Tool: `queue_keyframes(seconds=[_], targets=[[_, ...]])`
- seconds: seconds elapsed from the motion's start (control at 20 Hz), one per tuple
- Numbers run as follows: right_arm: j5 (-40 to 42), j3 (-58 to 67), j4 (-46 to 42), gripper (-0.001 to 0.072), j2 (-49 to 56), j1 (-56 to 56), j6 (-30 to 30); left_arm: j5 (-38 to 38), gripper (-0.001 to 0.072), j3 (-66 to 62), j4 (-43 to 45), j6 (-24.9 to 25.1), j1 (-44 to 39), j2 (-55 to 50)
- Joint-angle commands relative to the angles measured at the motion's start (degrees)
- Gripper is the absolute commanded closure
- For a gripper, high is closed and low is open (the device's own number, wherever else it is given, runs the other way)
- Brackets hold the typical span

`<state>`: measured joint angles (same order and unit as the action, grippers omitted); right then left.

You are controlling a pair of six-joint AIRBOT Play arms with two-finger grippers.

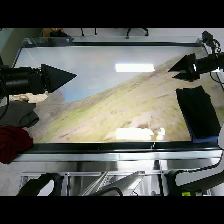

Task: Fold the shirts.

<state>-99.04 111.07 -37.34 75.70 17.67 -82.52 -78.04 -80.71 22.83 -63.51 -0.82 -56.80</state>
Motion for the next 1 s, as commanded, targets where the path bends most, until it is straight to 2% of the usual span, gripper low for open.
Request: queue_keyframes(seconds=[0.0, 0.75, 0.95], targets=[[0.0, 0.0, 0.0, 0.0107, 0.0, 0.0, 0.0, 0.0, 0.0692, 0.0, 0.0, 0.0, 0.0, 0.0], [0.0, 0.0, 0.0, 0.0107, 0.0, 0.0, 0.0, 0.0, 0.0692, 0.0, 0.0, 0.0, 0.0, 0.0], [0.3, 0.0, 0.0, 0.0107, 0.0, 0.0, 0.0, 6.4, 0.0692, 0.0, -0.2, 0.0, 0.0, 0.0]])
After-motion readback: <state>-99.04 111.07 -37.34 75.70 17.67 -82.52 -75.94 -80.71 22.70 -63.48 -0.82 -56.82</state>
